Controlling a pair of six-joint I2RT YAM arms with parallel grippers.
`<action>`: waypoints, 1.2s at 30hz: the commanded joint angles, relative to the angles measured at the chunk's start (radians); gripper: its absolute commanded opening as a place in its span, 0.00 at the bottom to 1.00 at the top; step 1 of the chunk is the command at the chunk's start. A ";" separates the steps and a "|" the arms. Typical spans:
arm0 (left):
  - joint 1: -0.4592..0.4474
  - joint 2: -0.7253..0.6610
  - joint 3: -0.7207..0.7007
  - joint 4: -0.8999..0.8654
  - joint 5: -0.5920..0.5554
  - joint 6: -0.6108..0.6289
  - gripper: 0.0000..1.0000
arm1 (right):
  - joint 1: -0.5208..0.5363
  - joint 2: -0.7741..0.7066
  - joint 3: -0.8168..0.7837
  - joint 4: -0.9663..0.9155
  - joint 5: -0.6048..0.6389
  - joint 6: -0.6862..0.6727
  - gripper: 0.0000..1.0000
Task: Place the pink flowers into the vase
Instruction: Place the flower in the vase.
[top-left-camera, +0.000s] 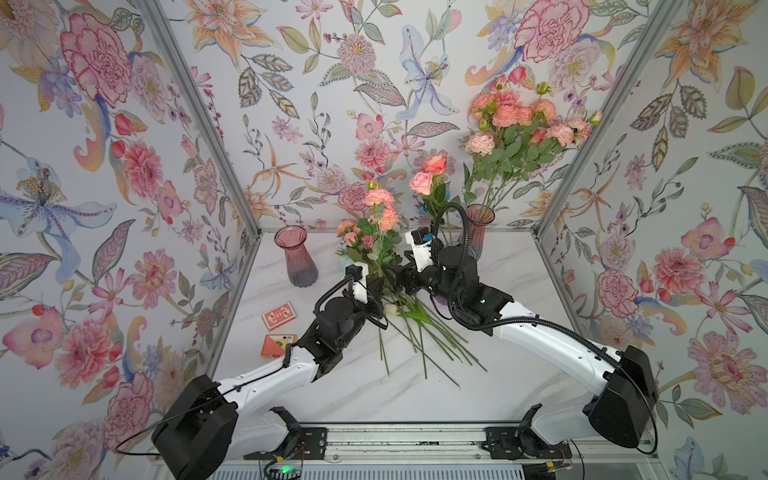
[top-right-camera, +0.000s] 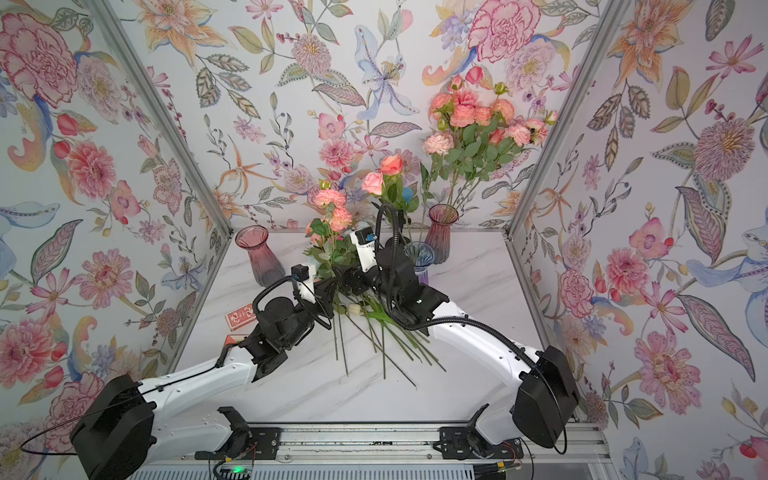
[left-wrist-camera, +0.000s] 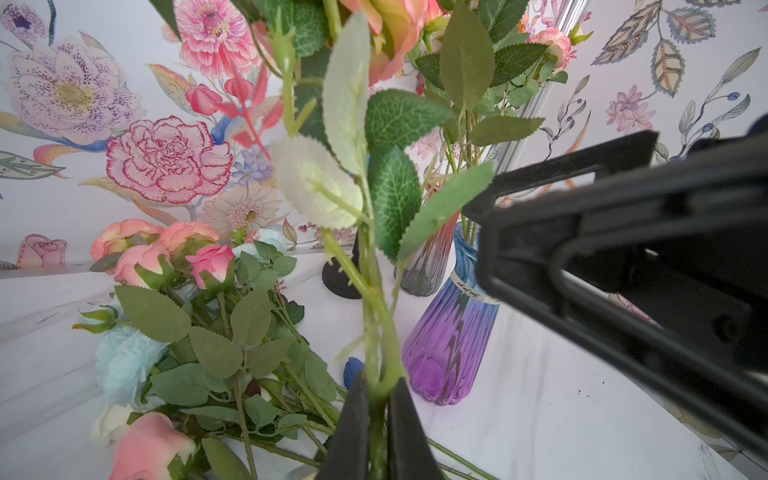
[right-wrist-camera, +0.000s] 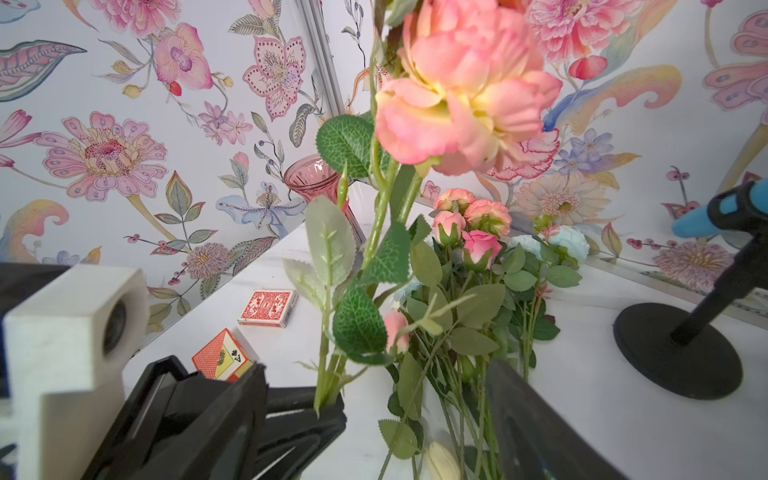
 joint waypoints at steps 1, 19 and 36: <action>-0.014 -0.019 -0.013 0.046 -0.008 0.029 0.00 | 0.005 0.030 0.047 -0.009 -0.020 0.022 0.81; -0.023 -0.016 -0.010 0.054 -0.008 0.044 0.00 | 0.005 0.120 0.105 -0.011 -0.033 0.040 0.64; -0.024 -0.009 -0.010 0.060 -0.004 0.046 0.00 | 0.008 0.168 0.138 -0.009 -0.058 0.054 0.30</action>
